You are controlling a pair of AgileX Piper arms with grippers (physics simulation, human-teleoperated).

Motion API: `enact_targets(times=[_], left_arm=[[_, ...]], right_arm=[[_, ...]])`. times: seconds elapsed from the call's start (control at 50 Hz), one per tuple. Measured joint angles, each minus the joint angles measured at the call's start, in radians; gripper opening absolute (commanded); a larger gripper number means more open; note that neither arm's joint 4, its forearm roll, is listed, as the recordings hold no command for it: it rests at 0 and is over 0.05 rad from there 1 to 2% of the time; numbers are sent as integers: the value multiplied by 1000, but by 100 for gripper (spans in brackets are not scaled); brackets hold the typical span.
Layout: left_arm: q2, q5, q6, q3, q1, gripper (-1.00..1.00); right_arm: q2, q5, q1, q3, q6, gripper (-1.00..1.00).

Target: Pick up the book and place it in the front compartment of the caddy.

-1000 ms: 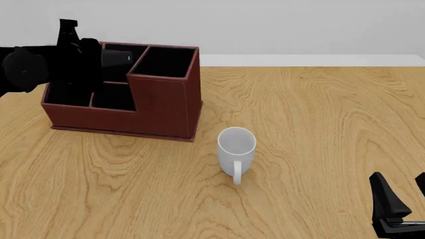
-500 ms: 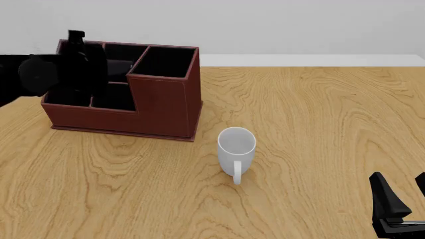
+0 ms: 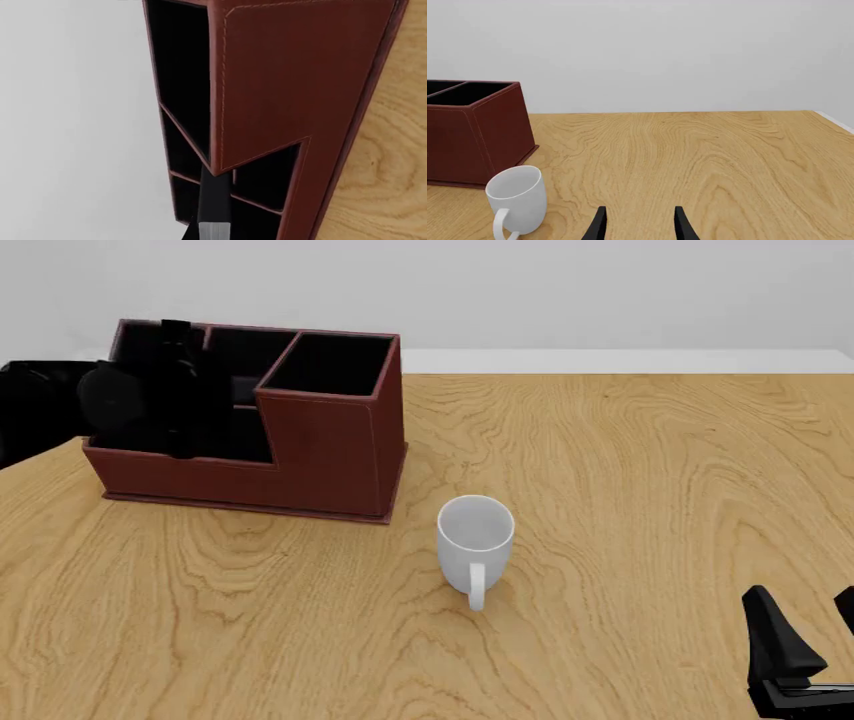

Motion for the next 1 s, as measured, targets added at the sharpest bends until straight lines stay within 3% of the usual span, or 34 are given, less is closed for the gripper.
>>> enact_targets(times=[1.0], left_arm=[[187,-50,19,-132,-2,-100]], right_arm=[[0,0,0,0,0,100]])
